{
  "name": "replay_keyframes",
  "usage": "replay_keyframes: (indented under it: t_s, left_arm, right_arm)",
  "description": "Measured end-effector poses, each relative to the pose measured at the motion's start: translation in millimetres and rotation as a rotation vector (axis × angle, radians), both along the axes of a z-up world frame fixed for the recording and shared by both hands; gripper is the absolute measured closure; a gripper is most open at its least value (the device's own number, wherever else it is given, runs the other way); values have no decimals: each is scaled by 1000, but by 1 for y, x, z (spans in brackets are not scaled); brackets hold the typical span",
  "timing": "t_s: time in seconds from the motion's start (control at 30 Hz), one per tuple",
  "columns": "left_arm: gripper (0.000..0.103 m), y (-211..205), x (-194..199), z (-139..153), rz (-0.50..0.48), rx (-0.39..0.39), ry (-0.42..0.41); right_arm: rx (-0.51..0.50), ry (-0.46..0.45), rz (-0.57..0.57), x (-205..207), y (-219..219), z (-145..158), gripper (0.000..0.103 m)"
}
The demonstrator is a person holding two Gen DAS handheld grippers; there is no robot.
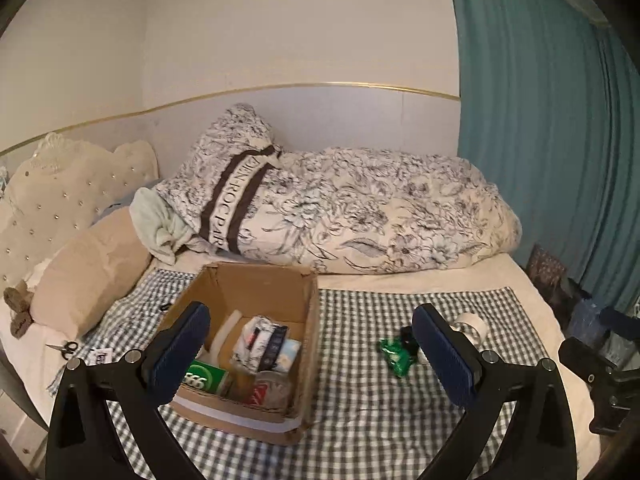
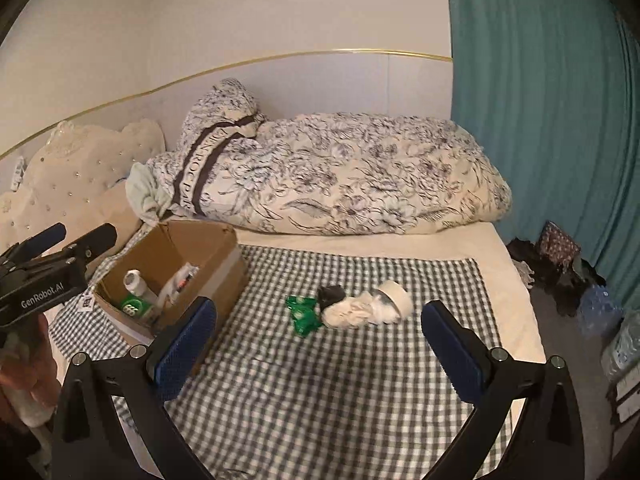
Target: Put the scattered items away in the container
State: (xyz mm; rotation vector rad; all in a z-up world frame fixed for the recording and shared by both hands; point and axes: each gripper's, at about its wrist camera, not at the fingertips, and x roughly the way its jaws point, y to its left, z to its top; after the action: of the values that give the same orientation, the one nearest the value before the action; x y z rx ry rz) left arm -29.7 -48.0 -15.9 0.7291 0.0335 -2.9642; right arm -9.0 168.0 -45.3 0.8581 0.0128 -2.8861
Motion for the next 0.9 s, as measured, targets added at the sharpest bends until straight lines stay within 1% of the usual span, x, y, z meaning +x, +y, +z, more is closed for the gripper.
replay_keyframes:
  t_s: [0.17, 0.4, 0.5, 0.7, 0.9]
  left_arm:
    - [0, 21, -8, -9, -37, -45, -18]
    - [0, 32, -26, -31, -66, -41, -81]
    - [0, 38, -36, -41, -76, -57, -108]
    - [0, 47, -58, -64, -102, -60, -167]
    - [0, 58, -81, -90, -133, -62, -221]
  right_arm:
    - [-3, -1, -25, 1, 20, -8, 0]
    - [27, -34, -26, -8, 33, -29, 0]
    - [30, -50, -33, -18, 40, -36, 0]
    - [37, -89, -37, -38, 49, -54, 0]
    - [15, -131, -72, -59, 70, -75, 0]
